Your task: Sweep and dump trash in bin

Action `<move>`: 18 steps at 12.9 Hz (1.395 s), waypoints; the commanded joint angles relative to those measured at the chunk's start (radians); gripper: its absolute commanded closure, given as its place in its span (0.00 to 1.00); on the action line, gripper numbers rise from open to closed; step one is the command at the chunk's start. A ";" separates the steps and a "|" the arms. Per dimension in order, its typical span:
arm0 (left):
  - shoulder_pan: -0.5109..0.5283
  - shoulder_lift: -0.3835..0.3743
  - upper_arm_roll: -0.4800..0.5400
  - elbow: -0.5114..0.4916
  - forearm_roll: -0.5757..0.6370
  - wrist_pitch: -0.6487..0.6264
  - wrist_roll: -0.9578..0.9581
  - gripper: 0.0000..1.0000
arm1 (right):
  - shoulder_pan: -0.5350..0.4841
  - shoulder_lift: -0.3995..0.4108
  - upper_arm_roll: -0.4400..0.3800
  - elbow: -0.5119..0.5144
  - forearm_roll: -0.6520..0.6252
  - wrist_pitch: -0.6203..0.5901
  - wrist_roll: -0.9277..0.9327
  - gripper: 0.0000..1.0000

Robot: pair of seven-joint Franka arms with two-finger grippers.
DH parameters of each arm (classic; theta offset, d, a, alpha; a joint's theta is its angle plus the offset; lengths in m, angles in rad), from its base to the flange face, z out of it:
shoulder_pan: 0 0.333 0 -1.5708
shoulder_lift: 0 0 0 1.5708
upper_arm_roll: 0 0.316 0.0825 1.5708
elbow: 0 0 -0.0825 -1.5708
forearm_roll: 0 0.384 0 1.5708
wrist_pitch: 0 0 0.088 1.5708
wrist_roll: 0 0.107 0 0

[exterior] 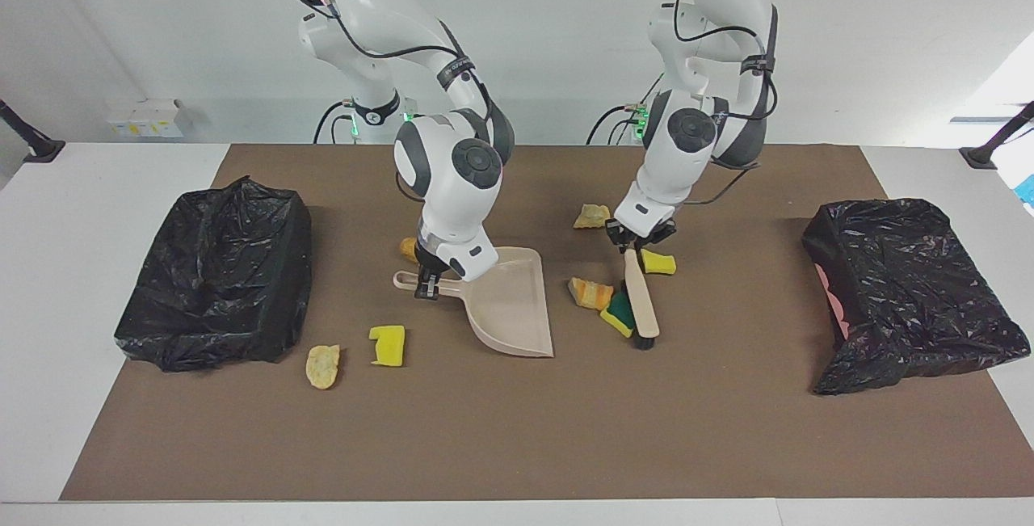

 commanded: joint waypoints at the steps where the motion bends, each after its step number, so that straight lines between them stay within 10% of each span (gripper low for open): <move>1: -0.127 -0.027 0.017 -0.031 -0.065 0.067 -0.116 1.00 | -0.011 0.020 0.009 0.020 0.019 0.024 -0.012 1.00; 8: -0.275 -0.001 0.019 0.044 -0.122 0.152 -0.304 1.00 | -0.016 0.020 0.009 0.020 0.017 0.026 -0.018 1.00; 14: -0.178 -0.111 0.043 0.047 -0.078 -0.238 -0.433 1.00 | -0.005 0.002 0.009 0.011 0.040 0.007 -0.012 1.00; 18: -0.199 -0.175 0.034 0.015 -0.056 -0.411 -0.869 1.00 | -0.002 -0.142 0.009 -0.125 0.050 -0.030 0.062 1.00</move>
